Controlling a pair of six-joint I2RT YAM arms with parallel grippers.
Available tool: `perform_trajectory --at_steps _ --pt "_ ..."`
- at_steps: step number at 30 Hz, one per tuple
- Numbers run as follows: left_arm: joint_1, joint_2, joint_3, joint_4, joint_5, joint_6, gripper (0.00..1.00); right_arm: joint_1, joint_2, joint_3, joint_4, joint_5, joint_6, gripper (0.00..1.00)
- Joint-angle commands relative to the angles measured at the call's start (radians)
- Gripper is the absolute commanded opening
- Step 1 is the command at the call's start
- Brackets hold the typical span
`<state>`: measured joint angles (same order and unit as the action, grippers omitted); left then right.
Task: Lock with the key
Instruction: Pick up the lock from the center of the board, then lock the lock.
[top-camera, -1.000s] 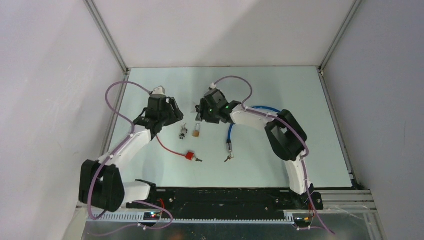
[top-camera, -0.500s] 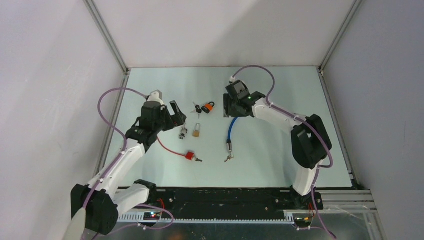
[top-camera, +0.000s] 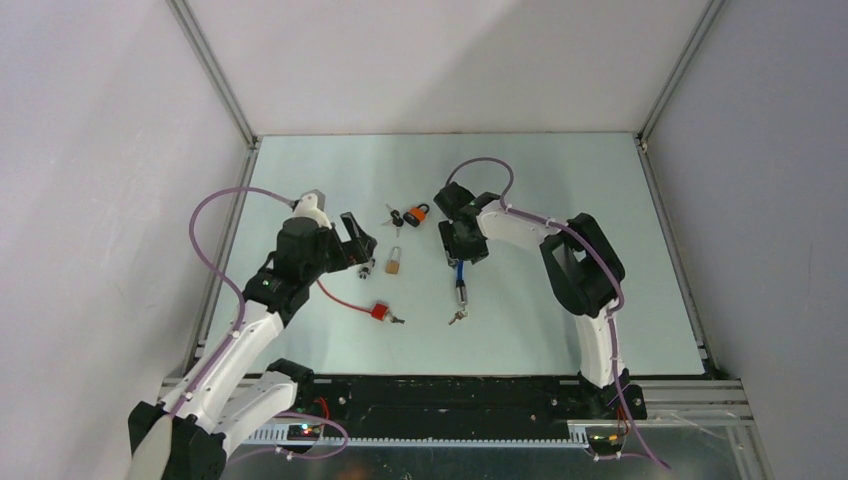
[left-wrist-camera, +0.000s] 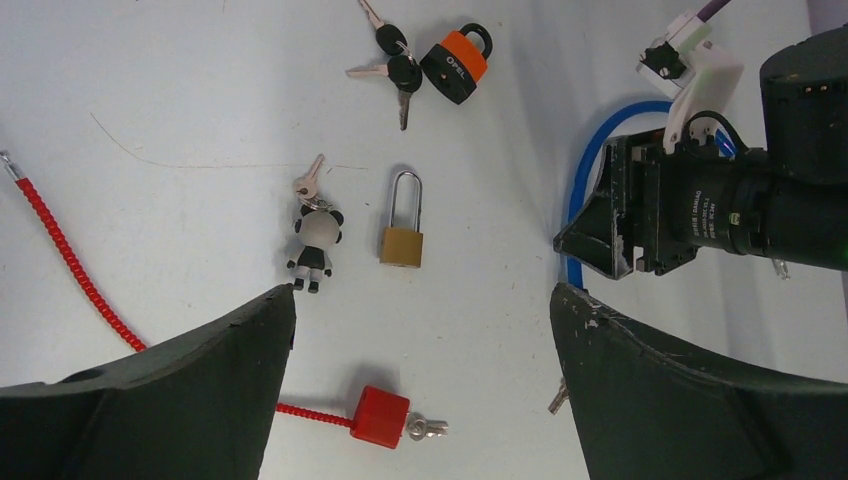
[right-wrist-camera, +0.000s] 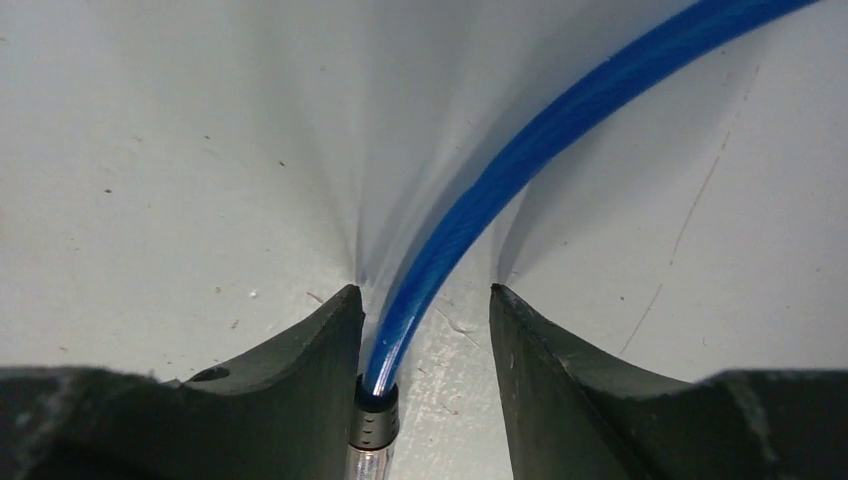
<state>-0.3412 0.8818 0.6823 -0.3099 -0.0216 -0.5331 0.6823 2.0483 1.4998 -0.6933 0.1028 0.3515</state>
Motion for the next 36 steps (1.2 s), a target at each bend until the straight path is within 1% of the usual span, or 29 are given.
perform_trajectory --at_steps 1,2,3,4,5,6,7,9,12,15,16,19,20,21,23,26,29,33,36 --pt "-0.005 -0.003 0.005 0.02 0.002 -0.004 1.0 -0.011 0.026 0.074 -0.033 -0.052 -0.033 0.5" --pt "-0.005 -0.001 0.011 0.02 0.002 -0.003 1.0 -0.013 0.032 0.079 -0.04 -0.055 -0.033 0.48" --pt "-0.004 0.004 0.014 0.019 0.003 -0.002 1.0 -0.015 0.039 0.082 -0.041 -0.062 -0.032 0.42" --pt "-0.004 0.007 0.017 0.019 0.004 -0.001 1.0 -0.019 0.041 0.081 -0.041 -0.066 -0.029 0.38" --pt "-0.005 0.01 0.018 0.019 0.01 0.0 1.0 -0.022 0.041 0.075 -0.039 -0.074 -0.024 0.27" --pt "-0.006 0.01 0.018 0.019 0.012 0.001 1.0 -0.029 0.038 0.07 -0.028 -0.081 -0.02 0.23" --pt "-0.007 0.011 0.016 0.02 0.013 0.0 1.0 -0.033 0.028 0.059 -0.023 -0.088 -0.012 0.13" --pt "-0.016 0.011 0.013 0.021 0.014 0.007 1.0 -0.047 -0.003 0.03 0.011 -0.145 0.003 0.0" --pt "-0.03 0.013 0.008 0.022 0.014 0.023 1.0 -0.079 -0.088 -0.043 0.129 -0.235 0.037 0.0" --pt "-0.056 0.033 0.005 0.046 0.068 0.022 1.0 -0.099 -0.175 -0.099 0.233 -0.332 0.101 0.0" --pt "-0.064 0.044 -0.001 0.062 0.089 0.018 1.0 -0.111 -0.219 -0.128 0.289 -0.357 0.146 0.0" --pt "-0.126 0.065 -0.021 0.175 0.135 0.001 1.0 -0.128 -0.312 -0.189 0.417 -0.372 0.239 0.0" --pt "-0.146 0.074 -0.038 0.209 0.177 -0.001 1.0 -0.129 -0.356 -0.22 0.443 -0.376 0.289 0.0" --pt "-0.155 0.079 -0.046 0.273 0.196 -0.01 1.0 -0.13 -0.377 -0.236 0.493 -0.375 0.332 0.0" --pt "-0.18 0.098 -0.058 0.345 0.224 -0.006 1.0 -0.128 -0.44 -0.289 0.568 -0.373 0.389 0.0" --pt "-0.212 0.148 -0.026 0.367 0.225 0.042 1.0 -0.115 -0.545 -0.379 0.656 -0.365 0.471 0.0" --pt "-0.231 0.201 0.009 0.404 0.259 0.072 1.0 -0.078 -0.646 -0.455 0.719 -0.323 0.511 0.0" --pt "-0.265 0.247 0.042 0.464 0.268 0.052 1.0 -0.031 -0.747 -0.523 0.76 -0.243 0.546 0.0" --pt "-0.272 0.289 0.075 0.476 0.296 0.014 0.98 0.002 -0.785 -0.534 0.743 -0.185 0.564 0.0"
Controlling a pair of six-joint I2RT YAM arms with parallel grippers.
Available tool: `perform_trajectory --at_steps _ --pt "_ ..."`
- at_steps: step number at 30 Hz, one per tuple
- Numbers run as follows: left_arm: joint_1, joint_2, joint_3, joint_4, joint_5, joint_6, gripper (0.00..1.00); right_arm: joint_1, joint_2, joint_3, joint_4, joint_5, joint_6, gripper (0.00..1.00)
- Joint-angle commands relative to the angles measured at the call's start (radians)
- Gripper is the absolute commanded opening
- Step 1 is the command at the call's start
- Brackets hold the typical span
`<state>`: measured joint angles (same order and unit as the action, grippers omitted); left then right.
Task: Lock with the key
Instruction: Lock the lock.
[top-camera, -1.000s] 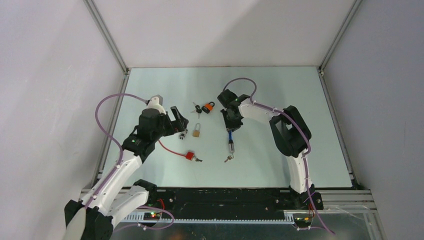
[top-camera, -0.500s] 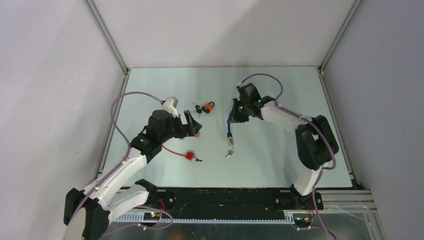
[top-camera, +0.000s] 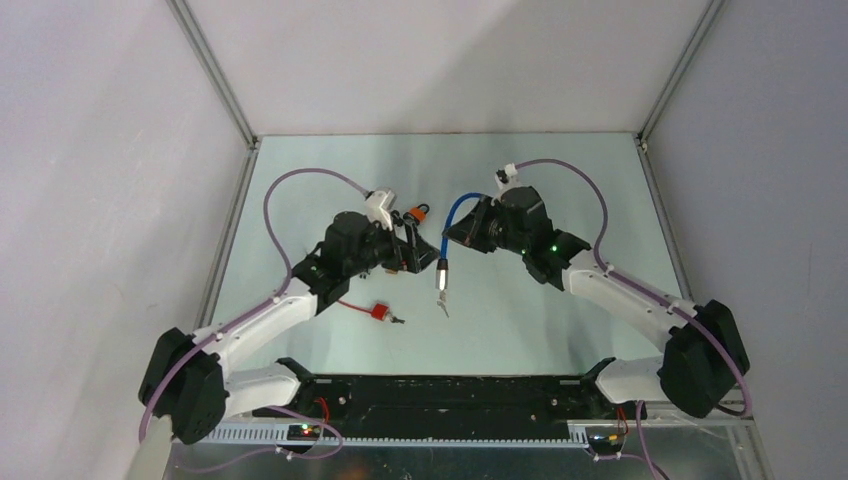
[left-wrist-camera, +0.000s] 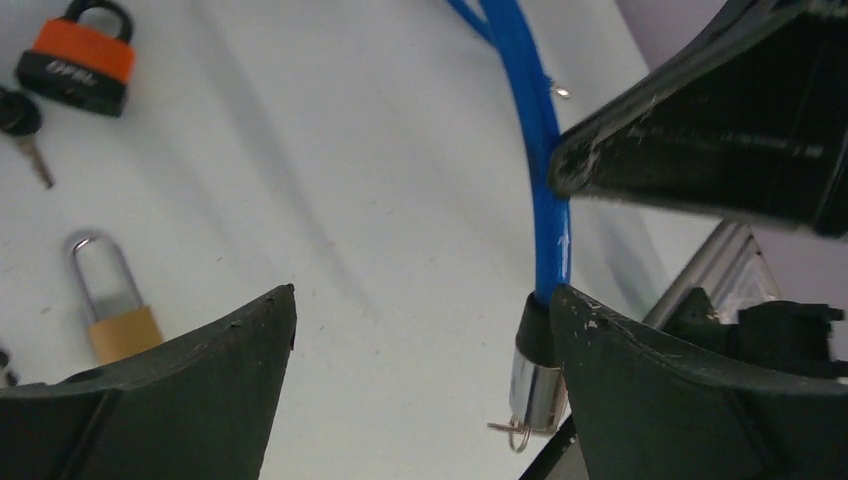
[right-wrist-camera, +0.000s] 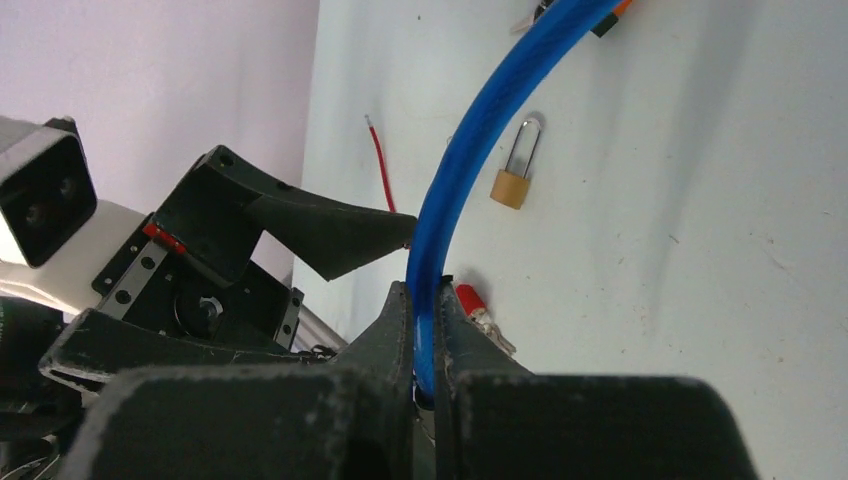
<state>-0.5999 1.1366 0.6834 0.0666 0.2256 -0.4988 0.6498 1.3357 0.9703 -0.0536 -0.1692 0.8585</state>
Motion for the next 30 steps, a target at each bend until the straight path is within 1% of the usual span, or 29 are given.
perform_trajectory --at_steps 1,5,9,11,12,15,16,17,18,19,20,21,22,23,24,25,26,27,28,30 --pt "-0.016 0.051 0.086 0.102 0.078 -0.026 0.98 0.04 -0.084 -0.005 0.098 0.103 0.06 0.0" --pt "-0.029 0.069 0.09 0.131 0.118 -0.039 0.95 0.067 -0.107 -0.01 0.078 0.142 0.07 0.0" --pt "-0.038 0.079 0.088 0.147 0.143 -0.049 0.89 0.077 -0.115 -0.015 0.088 0.152 0.088 0.0" --pt "-0.042 0.089 0.091 0.147 0.148 -0.054 0.81 0.08 -0.116 -0.015 0.096 0.151 0.096 0.0" --pt "-0.042 0.096 0.093 0.148 0.148 -0.056 0.76 0.082 -0.116 -0.015 0.099 0.15 0.099 0.0" --pt "-0.044 0.111 0.098 0.148 0.151 -0.066 0.66 0.094 -0.114 -0.015 0.095 0.163 0.103 0.0" --pt "-0.045 0.116 0.101 0.147 0.153 -0.067 0.58 0.095 -0.114 -0.015 0.092 0.165 0.103 0.0" --pt "-0.046 0.118 0.103 0.146 0.152 -0.067 0.56 0.099 -0.113 -0.015 0.087 0.168 0.103 0.0" --pt "-0.045 0.122 0.106 0.147 0.154 -0.066 0.49 0.099 -0.112 -0.015 0.084 0.169 0.1 0.0" --pt "-0.045 0.123 0.108 0.147 0.157 -0.063 0.37 0.102 -0.112 -0.015 0.078 0.194 0.098 0.0" --pt "-0.045 0.128 0.111 0.147 0.162 -0.061 0.29 0.103 -0.112 -0.015 0.074 0.208 0.095 0.0" --pt "-0.045 0.128 0.113 0.146 0.163 -0.053 0.15 0.103 -0.112 -0.016 0.064 0.214 0.091 0.0" --pt "-0.045 0.131 0.115 0.146 0.163 -0.047 0.07 0.103 -0.115 -0.015 0.061 0.224 0.081 0.01" --pt "-0.046 0.132 0.115 0.146 0.161 -0.035 0.02 0.102 -0.121 -0.015 0.042 0.23 0.075 0.11" --pt "-0.045 0.133 0.116 0.145 0.159 -0.029 0.01 0.1 -0.125 -0.015 0.029 0.244 0.057 0.26" --pt "-0.045 0.132 0.117 0.143 0.157 -0.011 0.0 0.1 -0.141 -0.015 0.006 0.253 0.043 0.33" --pt "-0.046 0.127 0.12 0.138 0.154 -0.002 0.0 0.097 -0.149 -0.016 -0.005 0.275 0.012 0.46" --pt "-0.045 0.124 0.122 0.129 0.145 0.016 0.0 0.093 -0.174 -0.02 -0.02 0.283 -0.004 0.52" --pt "-0.046 0.115 0.127 0.122 0.141 0.027 0.0 0.079 -0.191 -0.027 -0.023 0.288 -0.041 0.6" --pt "-0.046 0.099 0.14 0.094 0.131 0.058 0.0 0.038 -0.244 -0.057 -0.014 0.263 -0.116 0.66"
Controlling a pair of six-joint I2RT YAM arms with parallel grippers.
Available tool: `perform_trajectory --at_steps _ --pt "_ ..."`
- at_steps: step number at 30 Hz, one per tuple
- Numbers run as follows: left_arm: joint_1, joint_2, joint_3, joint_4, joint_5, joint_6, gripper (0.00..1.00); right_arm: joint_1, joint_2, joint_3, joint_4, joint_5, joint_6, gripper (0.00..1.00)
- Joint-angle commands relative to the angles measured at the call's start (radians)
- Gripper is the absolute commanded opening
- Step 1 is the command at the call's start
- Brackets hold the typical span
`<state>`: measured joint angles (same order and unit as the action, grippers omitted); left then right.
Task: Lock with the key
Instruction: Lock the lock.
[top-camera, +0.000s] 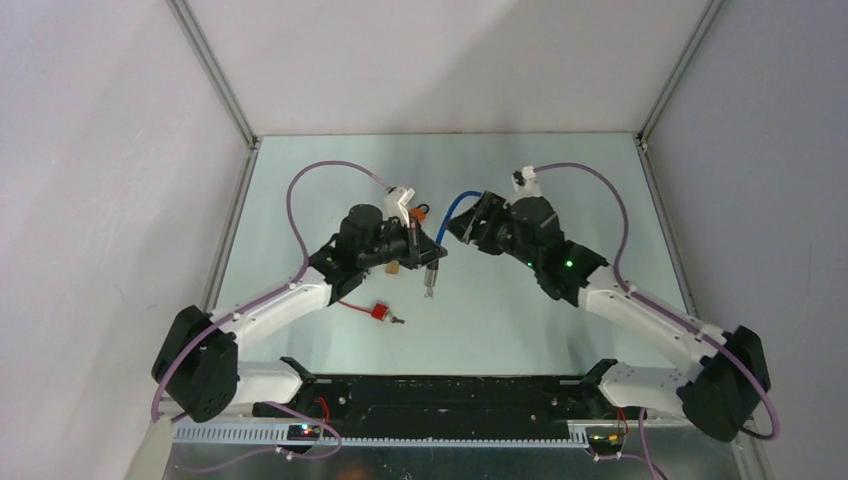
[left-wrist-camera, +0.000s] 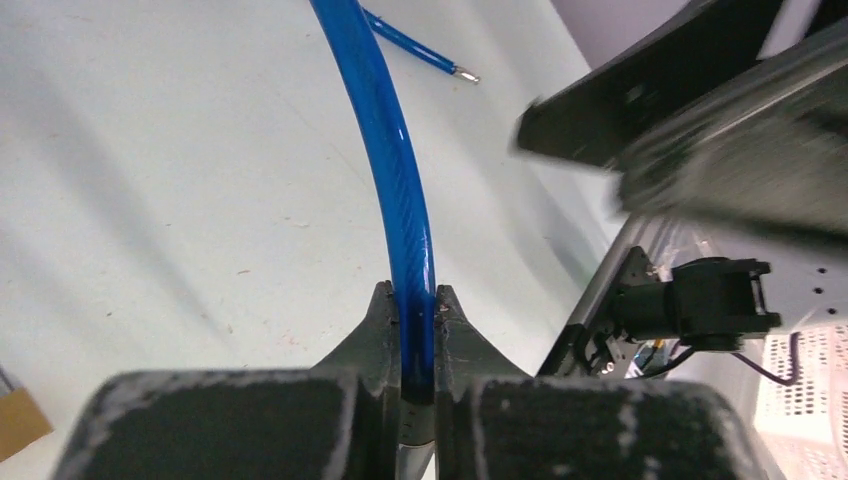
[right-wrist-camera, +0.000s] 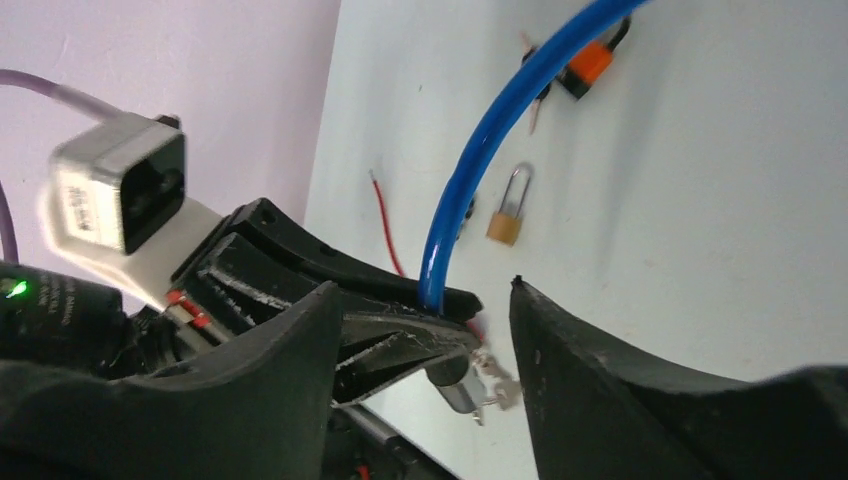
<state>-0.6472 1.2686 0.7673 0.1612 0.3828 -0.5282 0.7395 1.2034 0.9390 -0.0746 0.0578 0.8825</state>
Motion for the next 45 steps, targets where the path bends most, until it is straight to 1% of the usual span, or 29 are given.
perform_trajectory --at_steps 1,2,5,7,8,10,12,15,17,20,21,27,34,38,40,45 --pt "0.002 -0.04 0.062 -0.027 -0.036 0.107 0.0 -0.07 -0.147 -0.049 0.016 0.021 -0.197 0.67" --pt "0.002 -0.056 0.075 -0.06 -0.045 0.128 0.0 -0.113 -0.16 -0.058 0.013 -0.004 -0.226 0.68" --pt "0.001 -0.119 0.103 -0.124 -0.088 0.163 0.0 -0.201 -0.197 -0.072 -0.066 -0.017 -0.359 0.68" --pt "0.002 -0.161 0.125 -0.15 -0.094 0.185 0.0 -0.255 -0.209 -0.072 -0.106 -0.019 -0.39 0.67" --pt "0.002 -0.174 0.144 -0.169 -0.094 0.199 0.0 -0.281 -0.215 -0.074 -0.101 -0.06 -0.398 0.66" --pt "0.002 -0.201 0.188 -0.204 -0.085 0.22 0.0 -0.292 -0.229 -0.08 -0.073 -0.091 -0.427 0.65" --pt "0.002 -0.216 0.238 -0.233 -0.062 0.242 0.0 -0.293 -0.223 -0.083 -0.061 -0.088 -0.462 0.65" --pt "0.001 -0.221 0.307 -0.269 -0.032 0.264 0.0 -0.293 -0.195 -0.091 -0.062 -0.026 -0.544 0.65" --pt "0.001 -0.228 0.328 -0.276 -0.01 0.274 0.0 -0.294 -0.176 -0.104 -0.053 -0.011 -0.579 0.62" --pt "0.001 -0.238 0.348 -0.28 0.021 0.275 0.0 -0.294 -0.183 -0.139 -0.006 -0.041 -0.592 0.59" --pt "0.002 -0.246 0.356 -0.28 0.026 0.274 0.0 -0.293 -0.19 -0.15 0.01 -0.076 -0.593 0.59" --pt "0.002 -0.282 0.382 -0.281 0.061 0.264 0.0 -0.293 -0.175 -0.208 0.112 -0.148 -0.624 0.59" --pt "0.002 -0.331 0.408 -0.28 0.097 0.255 0.0 -0.295 -0.047 -0.246 0.219 -0.281 -0.606 0.58" --pt "0.002 -0.338 0.413 -0.279 0.113 0.243 0.0 -0.305 0.046 -0.233 0.264 -0.349 -0.578 0.55" --pt "0.002 -0.337 0.413 -0.277 0.121 0.235 0.0 -0.305 0.084 -0.224 0.277 -0.36 -0.571 0.53" --pt "0.002 -0.342 0.417 -0.27 0.134 0.218 0.0 -0.306 0.156 -0.199 0.297 -0.369 -0.557 0.51"
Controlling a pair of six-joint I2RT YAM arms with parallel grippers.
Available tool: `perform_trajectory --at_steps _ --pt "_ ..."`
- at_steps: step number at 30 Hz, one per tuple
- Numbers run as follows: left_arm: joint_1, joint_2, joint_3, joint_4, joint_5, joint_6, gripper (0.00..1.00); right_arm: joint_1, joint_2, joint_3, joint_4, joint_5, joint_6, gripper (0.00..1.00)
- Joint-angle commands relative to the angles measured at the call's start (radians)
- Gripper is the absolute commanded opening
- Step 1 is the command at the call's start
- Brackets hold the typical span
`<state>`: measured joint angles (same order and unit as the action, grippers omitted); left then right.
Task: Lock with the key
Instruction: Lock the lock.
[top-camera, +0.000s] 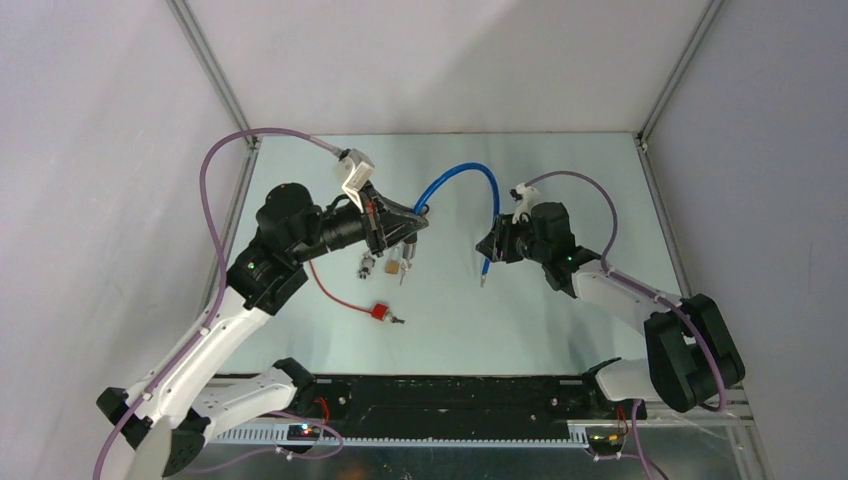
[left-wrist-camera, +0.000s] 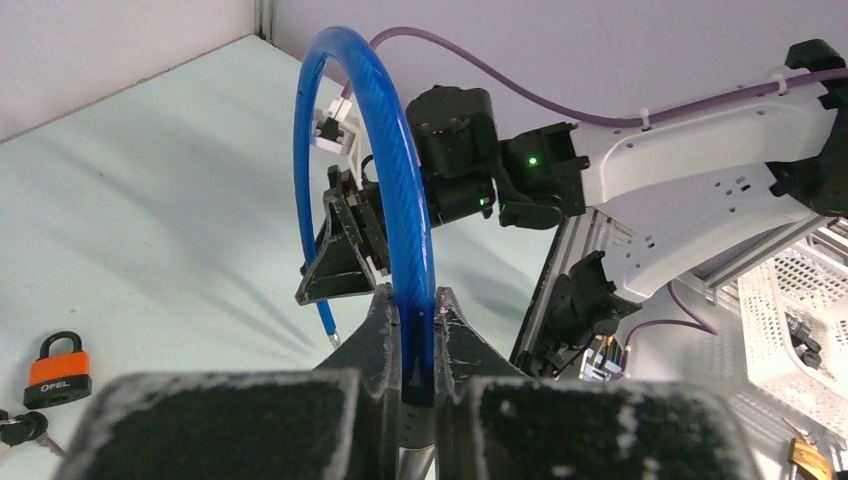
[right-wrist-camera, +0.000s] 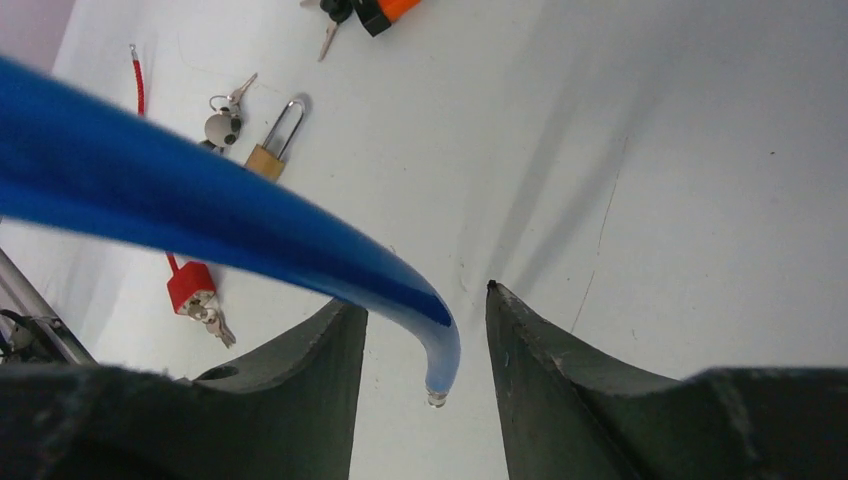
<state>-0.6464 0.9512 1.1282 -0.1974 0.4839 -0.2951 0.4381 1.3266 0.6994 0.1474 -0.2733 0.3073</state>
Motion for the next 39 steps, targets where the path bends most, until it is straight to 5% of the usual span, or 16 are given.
perform_trajectory --at_steps 1,15,25,27,31,39 --pt "0.002 -0.028 0.058 0.091 0.034 -0.019 0.0 -0.004 0.04 0.043 0.072 -0.047 0.022 0.5" --pt "0.001 -0.045 0.052 0.147 0.039 -0.07 0.0 -0.009 0.08 0.05 0.112 -0.146 0.18 0.37" --pt "0.001 -0.081 0.05 0.167 0.05 -0.086 0.0 -0.012 0.077 0.077 0.069 -0.096 0.181 0.44" --pt "0.001 -0.082 0.051 0.171 0.053 -0.088 0.0 -0.012 0.078 0.079 0.071 -0.115 0.183 0.36" --pt "0.001 -0.091 0.04 0.182 0.041 -0.087 0.0 -0.012 0.052 0.081 0.063 -0.15 0.227 0.02" --pt "0.001 -0.099 -0.098 0.3 0.009 -0.213 0.0 -0.01 -0.156 0.08 0.026 -0.141 0.656 0.0"
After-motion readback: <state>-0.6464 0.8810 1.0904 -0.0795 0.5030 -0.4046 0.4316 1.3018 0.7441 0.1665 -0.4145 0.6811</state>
